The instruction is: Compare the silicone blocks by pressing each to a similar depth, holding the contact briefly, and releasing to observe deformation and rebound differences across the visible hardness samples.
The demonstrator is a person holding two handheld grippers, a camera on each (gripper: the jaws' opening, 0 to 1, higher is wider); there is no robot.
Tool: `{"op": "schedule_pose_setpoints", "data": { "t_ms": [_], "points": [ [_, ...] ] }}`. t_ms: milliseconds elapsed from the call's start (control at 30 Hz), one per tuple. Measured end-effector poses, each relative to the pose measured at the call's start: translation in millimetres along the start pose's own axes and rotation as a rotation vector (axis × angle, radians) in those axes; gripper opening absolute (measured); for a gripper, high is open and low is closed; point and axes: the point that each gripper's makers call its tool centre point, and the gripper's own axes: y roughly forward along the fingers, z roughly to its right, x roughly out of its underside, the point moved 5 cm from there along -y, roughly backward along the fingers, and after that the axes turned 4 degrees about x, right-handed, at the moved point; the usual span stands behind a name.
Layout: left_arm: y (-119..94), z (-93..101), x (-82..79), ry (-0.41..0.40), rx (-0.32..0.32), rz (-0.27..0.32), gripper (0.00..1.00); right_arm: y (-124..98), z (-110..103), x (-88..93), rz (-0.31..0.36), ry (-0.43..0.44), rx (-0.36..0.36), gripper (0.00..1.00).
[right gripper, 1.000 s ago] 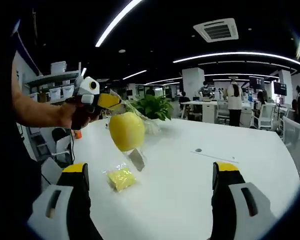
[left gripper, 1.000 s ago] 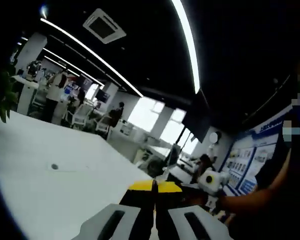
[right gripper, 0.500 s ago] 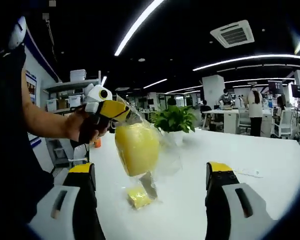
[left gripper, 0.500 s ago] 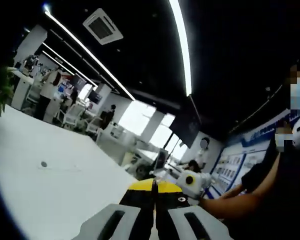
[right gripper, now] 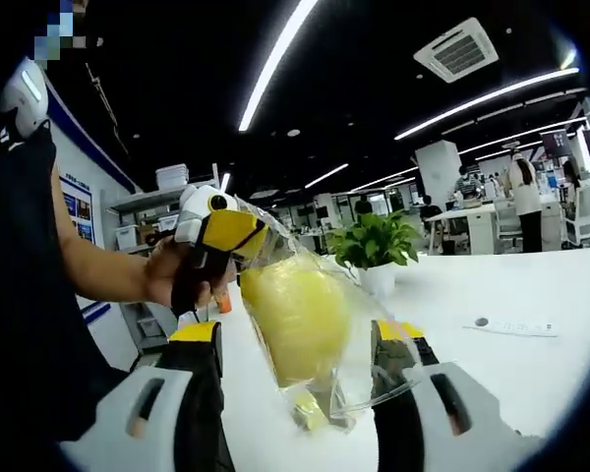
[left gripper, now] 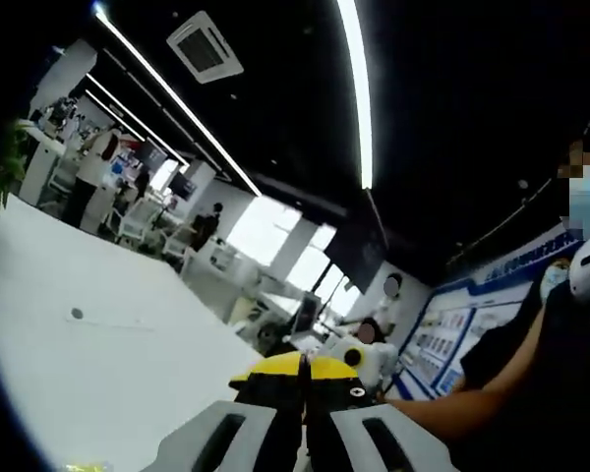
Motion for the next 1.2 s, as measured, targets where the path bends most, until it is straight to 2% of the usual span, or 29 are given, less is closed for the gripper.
{"op": "schedule_pose_setpoints", "data": {
  "t_ms": [167,333,433,567,600,700,833,967,1167,1200],
  "points": [
    [0.5,2.3,-4.7,-0.014,0.016,0.015,0.00,-2.6,0.9,-7.6,0.033,0.019,-0.008,0.44],
    [2.4,4.4,-6.2,-0.024,0.026,0.023,0.00,-1.3,1.9,-11.9,0.057,0.039,-0.010,0.45],
    [1.2,5.4,-8.1,-0.036,0.035,0.031,0.00,-0.6,1.8,-16.0,0.071,0.028,-0.014,0.42],
    [-0.2,10.3,-10.4,-0.038,0.051,0.031,0.00,3.5,2.6,-17.9,0.072,0.029,-0.006,0.52],
    [-0.5,11.0,-10.9,-0.040,0.053,0.032,0.00,3.7,1.5,-18.8,0.077,0.024,-0.009,0.50],
    [-1.4,12.4,-11.4,-0.042,0.054,0.037,0.00,5.3,-8.8,-23.8,0.096,0.029,-0.062,0.35],
    [-2.5,11.7,-10.6,-0.048,0.051,0.045,0.00,6.8,-8.1,-21.6,0.080,0.031,-0.043,0.33],
    [-4.4,10.4,-11.0,-0.045,0.047,0.047,0.00,4.2,-11.4,-20.1,0.069,0.041,-0.053,0.26],
    [-6.1,5.8,-7.4,-0.025,0.019,0.035,0.00,4.5,-13.1,-17.3,-0.002,0.091,-0.057,0.18],
    [-7.3,4.2,-6.7,-0.001,0.006,0.025,0.00,5.3,-13.5,-16.7,-0.025,0.087,-0.055,0.17]
  ]
}}
